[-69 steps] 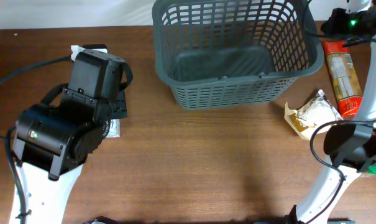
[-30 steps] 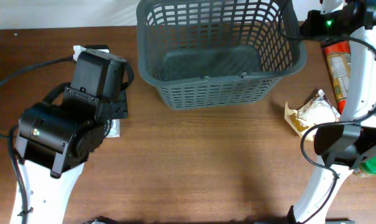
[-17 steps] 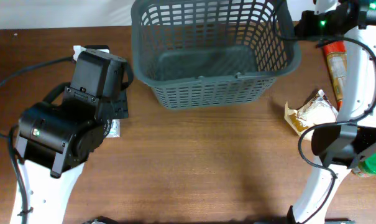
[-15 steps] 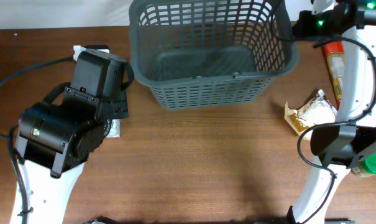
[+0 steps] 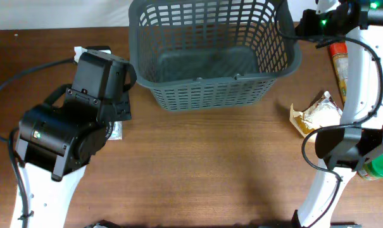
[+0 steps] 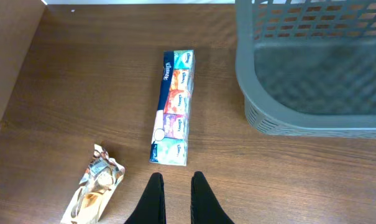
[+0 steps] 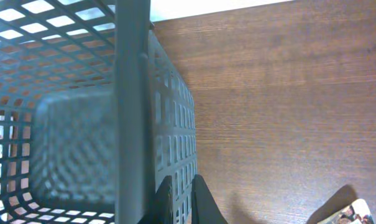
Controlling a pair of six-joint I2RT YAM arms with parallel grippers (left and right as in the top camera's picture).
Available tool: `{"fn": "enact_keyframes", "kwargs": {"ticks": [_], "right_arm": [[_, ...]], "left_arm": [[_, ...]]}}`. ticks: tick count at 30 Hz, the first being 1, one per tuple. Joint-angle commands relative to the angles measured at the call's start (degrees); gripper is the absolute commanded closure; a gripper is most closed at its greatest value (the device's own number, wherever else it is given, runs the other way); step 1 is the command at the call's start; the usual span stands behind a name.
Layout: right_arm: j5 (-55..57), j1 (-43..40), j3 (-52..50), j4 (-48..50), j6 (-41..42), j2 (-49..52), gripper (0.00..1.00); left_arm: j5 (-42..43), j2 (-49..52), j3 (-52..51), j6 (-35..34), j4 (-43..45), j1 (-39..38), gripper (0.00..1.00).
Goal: Pack container
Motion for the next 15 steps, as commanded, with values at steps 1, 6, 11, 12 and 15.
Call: {"fn": "enact_keyframes", "kwargs": {"ticks": [1, 6, 11, 12, 15], "right_arm": [[0.98, 0.7, 0.31, -0.46, 1.07, 0.79, 0.96], [0.94, 0.7, 0.31, -1.11, 1.07, 0.79, 0.96], [0.94, 0.7, 0.33, -2.38, 1.07, 0.79, 0.96], [0.94, 0.7, 0.33, -2.47, 1.07, 0.79, 0.96], [0.96, 0.7, 0.33, -2.71, 2.1, 0.79, 0.96]], "left_arm": [[0.42, 0.28, -0.48, -0.79, 0.13, 0.39, 0.98], [0.39, 0.28, -0.48, -0.76, 0.15, 0.39, 0.98], [0.42, 0.28, -0.48, -0.79, 0.15, 0.39, 0.98], [0.42, 0.28, -0.48, -0.79, 0.15, 0.39, 0.98], [0.42, 0.28, -0.48, -0.79, 0.15, 0.39, 0.98]]}}
